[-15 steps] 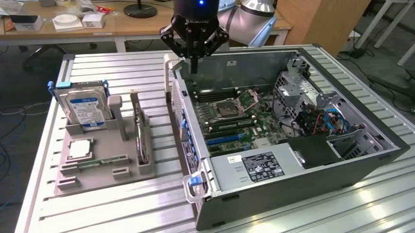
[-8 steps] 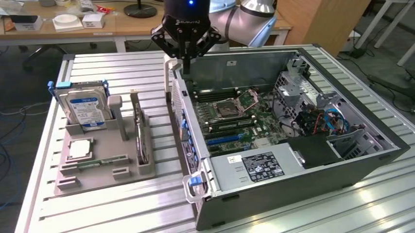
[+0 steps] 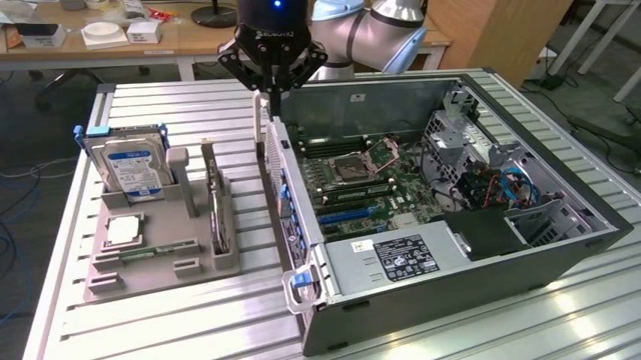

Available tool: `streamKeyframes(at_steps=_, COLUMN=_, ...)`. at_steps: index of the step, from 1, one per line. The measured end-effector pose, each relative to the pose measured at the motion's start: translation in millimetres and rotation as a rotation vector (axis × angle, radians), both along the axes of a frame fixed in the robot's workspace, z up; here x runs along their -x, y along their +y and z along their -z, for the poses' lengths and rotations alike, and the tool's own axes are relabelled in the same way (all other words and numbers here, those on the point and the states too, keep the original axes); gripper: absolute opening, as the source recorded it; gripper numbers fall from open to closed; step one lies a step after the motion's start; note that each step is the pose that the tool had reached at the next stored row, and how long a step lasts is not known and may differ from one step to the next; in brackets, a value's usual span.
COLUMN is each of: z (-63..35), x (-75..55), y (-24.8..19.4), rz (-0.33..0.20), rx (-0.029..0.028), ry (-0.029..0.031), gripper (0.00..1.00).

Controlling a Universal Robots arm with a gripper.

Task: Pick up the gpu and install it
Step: 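Reach for the gpu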

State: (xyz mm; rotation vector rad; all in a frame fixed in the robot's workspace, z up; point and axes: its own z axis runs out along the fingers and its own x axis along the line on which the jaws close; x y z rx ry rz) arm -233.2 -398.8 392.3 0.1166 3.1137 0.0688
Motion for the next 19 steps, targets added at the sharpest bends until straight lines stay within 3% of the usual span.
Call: streamKeyframes(at_steps=19, z=0.3, x=37.4, y=0.0, rz=0.000, rx=0.0000, ry=0.0000, gripper=0.10)
